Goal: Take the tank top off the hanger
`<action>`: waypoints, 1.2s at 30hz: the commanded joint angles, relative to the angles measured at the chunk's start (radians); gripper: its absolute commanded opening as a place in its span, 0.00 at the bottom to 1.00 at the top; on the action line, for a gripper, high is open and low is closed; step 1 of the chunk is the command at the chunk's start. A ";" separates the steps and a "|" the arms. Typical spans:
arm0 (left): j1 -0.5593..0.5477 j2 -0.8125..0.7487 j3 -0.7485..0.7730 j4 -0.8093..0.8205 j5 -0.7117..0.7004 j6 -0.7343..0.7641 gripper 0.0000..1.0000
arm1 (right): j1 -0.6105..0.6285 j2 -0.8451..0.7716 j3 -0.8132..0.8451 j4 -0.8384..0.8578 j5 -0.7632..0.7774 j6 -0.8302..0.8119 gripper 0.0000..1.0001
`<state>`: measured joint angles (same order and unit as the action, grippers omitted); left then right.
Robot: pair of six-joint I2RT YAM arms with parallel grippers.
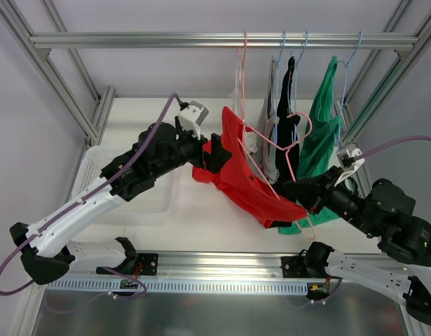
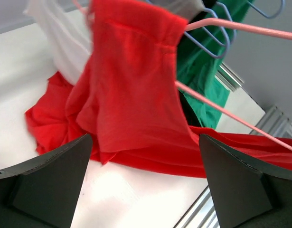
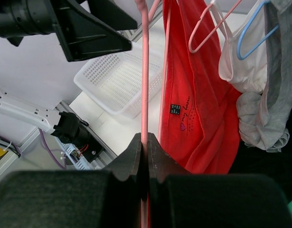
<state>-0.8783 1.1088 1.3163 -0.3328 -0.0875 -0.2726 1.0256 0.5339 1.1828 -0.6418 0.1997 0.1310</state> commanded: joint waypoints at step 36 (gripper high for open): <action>-0.057 -0.151 -0.299 0.296 0.171 -0.088 0.00 | 0.001 -0.264 -0.041 0.080 -0.330 -0.122 0.00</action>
<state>-0.9241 0.9783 1.0824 -0.1280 -0.1627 -0.3325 1.0256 0.2489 1.1793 -0.7998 -0.0971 0.0433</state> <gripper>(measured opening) 0.010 0.042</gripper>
